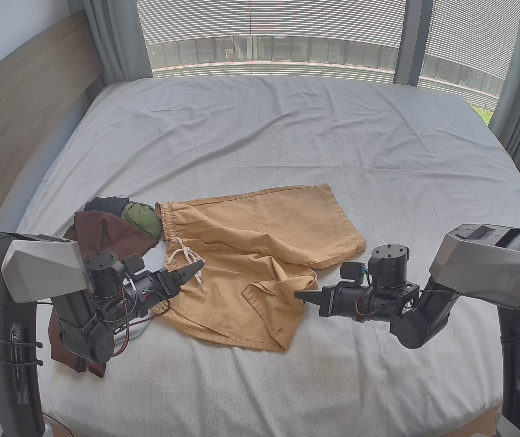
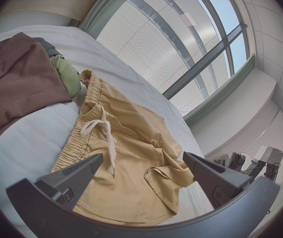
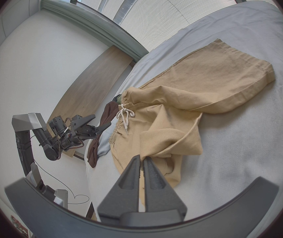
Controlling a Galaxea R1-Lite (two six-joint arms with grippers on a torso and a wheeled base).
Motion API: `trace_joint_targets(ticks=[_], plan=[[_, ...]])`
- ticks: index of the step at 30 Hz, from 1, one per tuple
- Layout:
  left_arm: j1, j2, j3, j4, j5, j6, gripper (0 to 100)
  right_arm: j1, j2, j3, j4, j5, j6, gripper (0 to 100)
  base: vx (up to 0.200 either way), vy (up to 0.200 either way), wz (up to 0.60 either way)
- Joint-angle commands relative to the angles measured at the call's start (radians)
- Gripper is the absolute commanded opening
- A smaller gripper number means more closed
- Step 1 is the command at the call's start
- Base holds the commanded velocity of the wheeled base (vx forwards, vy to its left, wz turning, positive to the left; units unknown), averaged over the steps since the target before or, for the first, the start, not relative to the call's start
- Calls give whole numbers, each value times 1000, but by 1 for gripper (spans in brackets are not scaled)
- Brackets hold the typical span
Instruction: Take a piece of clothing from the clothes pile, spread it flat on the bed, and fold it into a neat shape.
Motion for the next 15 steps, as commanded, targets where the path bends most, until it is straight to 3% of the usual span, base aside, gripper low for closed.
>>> trace_joint_targets(ticks=[1,11,12,15], plan=[[0,4,1,0,0,-1,100,10,15,-25,3,1,2,0,0,0,0],[-2,4,1,-1,0,-1,100,44,15,-111,35,1,32,0,0,0,0],[-2,4,1,-1,0,-1,100,45,17,-115,34,1,34,100,0,0,0],[-2,4,1,-1,0,-1,100,55,29,-108,23,1,37,100,0,0,0]])
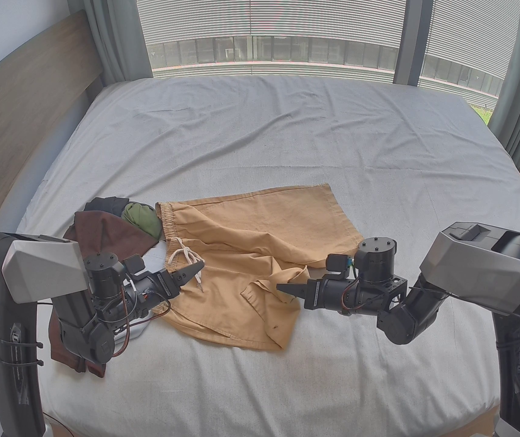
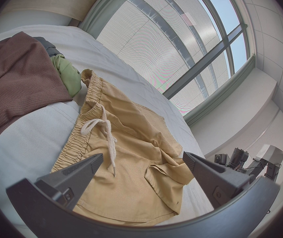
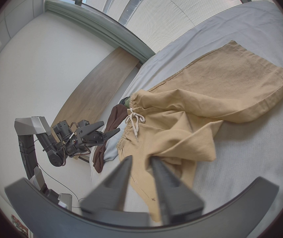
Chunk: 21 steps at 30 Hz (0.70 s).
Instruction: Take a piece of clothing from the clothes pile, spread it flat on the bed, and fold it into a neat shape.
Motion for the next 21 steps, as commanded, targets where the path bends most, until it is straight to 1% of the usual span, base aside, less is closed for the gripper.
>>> trace_joint_targets(ticks=[1,8,11,16,21], plan=[[0,1,1,-1,-1,-1,100,12,20,1,-10,0,3,100,0,0,0],[0,4,-2,-1,-1,-1,100,9,13,66,-41,0,-3,100,0,0,0],[0,4,0,-1,-1,-1,100,-18,13,95,-53,-1,-12,100,0,0,0],[-1,7,0,-1,-1,-1,100,-64,38,109,-53,-1,-89,100,0,0,0],[0,9,-2,-1,-1,-1,100,-64,72,109,-81,-1,-95,100,0,0,0]])
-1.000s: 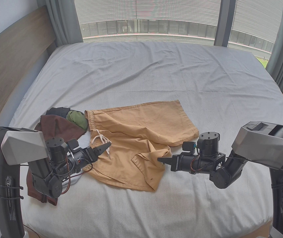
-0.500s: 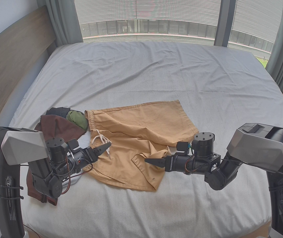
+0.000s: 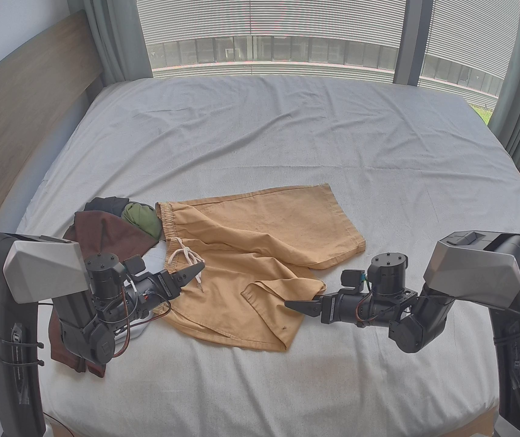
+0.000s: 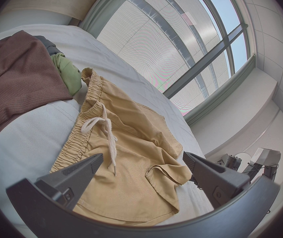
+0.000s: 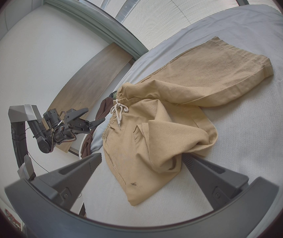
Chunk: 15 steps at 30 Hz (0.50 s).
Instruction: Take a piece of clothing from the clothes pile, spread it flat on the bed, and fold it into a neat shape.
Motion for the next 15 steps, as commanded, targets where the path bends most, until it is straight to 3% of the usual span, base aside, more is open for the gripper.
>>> trace_joint_targets(ticks=[1,7,8,15], plan=[[0,3,-1,-1,0,-1,100,-1,28,2,-12,1,-2,100,0,0,0],[0,2,-1,-1,0,-1,100,0,44,-7,-15,-1,-6,100,0,0,0],[2,2,0,-1,0,-1,100,2,44,-7,-14,-1,-6,0,0,0,0],[0,0,2,-1,0,-1,100,0,41,-11,-15,-7,-8,0,0,0,0]])
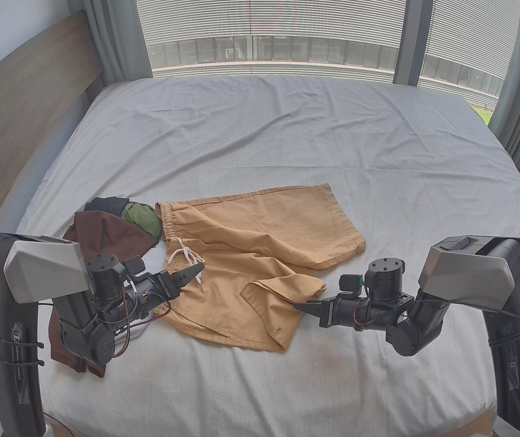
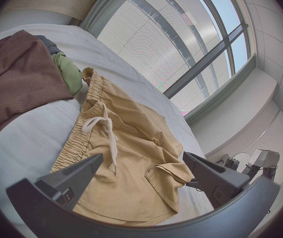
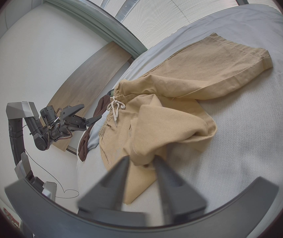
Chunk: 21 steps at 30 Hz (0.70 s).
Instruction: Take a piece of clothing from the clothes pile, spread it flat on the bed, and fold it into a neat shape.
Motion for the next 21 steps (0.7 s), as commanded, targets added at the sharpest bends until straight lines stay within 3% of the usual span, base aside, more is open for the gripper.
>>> trace_joint_targets(ticks=[1,12,21], plan=[[-1,0,0,-1,0,-1,100,-1,-5,3,0,2,0,0,0,0,0],[-4,-2,1,-1,0,-1,100,-19,-174,90,10,2,0,0,0,0,0],[-5,-2,3,-1,0,1,100,-125,-178,116,12,0,0,0,0,0,0]])
